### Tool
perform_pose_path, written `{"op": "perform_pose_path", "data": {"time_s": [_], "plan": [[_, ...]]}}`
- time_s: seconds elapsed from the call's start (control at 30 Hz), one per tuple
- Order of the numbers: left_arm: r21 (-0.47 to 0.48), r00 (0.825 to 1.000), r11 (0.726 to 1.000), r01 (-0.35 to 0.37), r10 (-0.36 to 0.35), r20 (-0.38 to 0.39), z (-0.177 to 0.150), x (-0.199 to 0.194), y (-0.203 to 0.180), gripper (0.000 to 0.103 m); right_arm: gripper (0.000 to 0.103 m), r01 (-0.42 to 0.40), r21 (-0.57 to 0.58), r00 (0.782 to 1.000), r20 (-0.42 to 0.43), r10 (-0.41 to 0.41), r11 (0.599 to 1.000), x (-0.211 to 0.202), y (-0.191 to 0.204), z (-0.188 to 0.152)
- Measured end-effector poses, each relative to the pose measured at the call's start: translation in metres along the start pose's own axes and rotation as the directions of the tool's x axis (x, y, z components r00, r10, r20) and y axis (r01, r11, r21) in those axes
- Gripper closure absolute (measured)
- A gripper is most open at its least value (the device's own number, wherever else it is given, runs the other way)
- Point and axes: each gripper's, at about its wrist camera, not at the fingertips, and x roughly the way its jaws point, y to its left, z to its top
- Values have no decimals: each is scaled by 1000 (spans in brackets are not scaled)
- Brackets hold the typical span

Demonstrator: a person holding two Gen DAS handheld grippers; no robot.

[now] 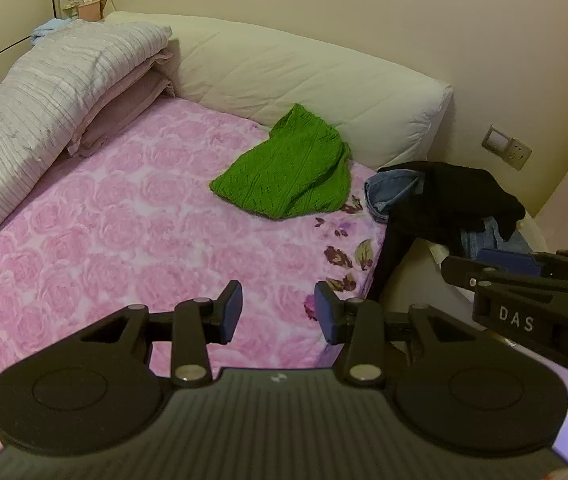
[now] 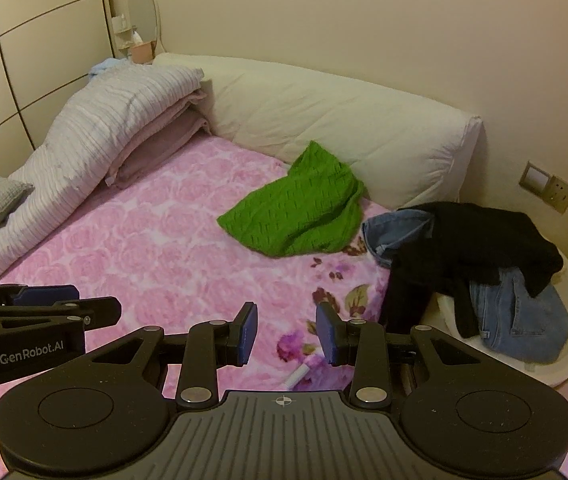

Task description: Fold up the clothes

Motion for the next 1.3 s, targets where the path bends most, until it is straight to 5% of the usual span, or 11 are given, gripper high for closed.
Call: {"op": "perform_pose_path", "data": {"time_s": [0.8, 1.3], "plan": [[-8, 1000, 1000, -12, 12, -18, 4, 9, -6, 68, 67, -24, -6, 999, -28, 24, 1000, 12, -14, 0], [11, 999, 1000, 24, -24, -23, 0, 7, 17, 68, 67, 5, 6, 999, -41, -4, 1000, 13, 12, -8]]}}
